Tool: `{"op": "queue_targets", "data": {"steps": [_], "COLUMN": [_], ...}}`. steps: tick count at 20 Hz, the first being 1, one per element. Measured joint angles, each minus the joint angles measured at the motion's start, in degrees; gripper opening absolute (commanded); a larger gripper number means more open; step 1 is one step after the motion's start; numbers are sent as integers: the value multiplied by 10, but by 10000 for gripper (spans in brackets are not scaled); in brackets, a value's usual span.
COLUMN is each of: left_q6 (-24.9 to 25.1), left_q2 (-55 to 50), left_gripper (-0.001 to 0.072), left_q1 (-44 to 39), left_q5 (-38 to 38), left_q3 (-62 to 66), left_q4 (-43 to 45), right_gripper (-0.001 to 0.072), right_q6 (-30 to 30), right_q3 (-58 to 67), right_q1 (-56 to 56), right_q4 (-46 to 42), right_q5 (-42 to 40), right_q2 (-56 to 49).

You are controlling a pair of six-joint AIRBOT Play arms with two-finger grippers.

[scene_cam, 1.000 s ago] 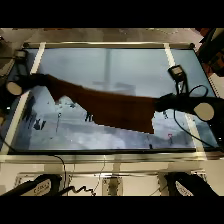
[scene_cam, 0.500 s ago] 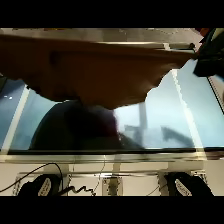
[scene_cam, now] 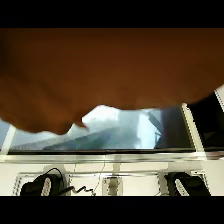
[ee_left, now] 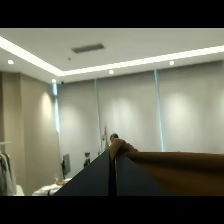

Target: Fold the clothes and pants, and hang the long-sleeved shirts on hangers.

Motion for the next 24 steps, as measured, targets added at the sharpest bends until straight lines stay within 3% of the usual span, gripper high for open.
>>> {"op": "queue_targets", "data": {"steps": [4,8,13,18,24], "left_q6": [-59,-125,-126,-119,-117], "left_q2": [-38,-160,-378,-579,-655], "left_gripper": [18,19,20,20,19], "left_q1": [0,-19,-88,-144,-162], "left_q5": [-14,-125,-207,-179,-103], "left_q3": [0,0,-1,-1,0], "left_q4": [-3,-19,-38,-46,-48], "right_gripper": [5,5,6,6,6], "right_q6": [-1,-1,-1,-1,-1], "right_q3": [3,3,3,3,4], "right_q1": [0,0,0,0,-2], "right_q4": [3,2,0,2,-12], "right_q5": [-3,38,104,62,-11], "right_q2": [-24,-140,-353,-538,-619]}}
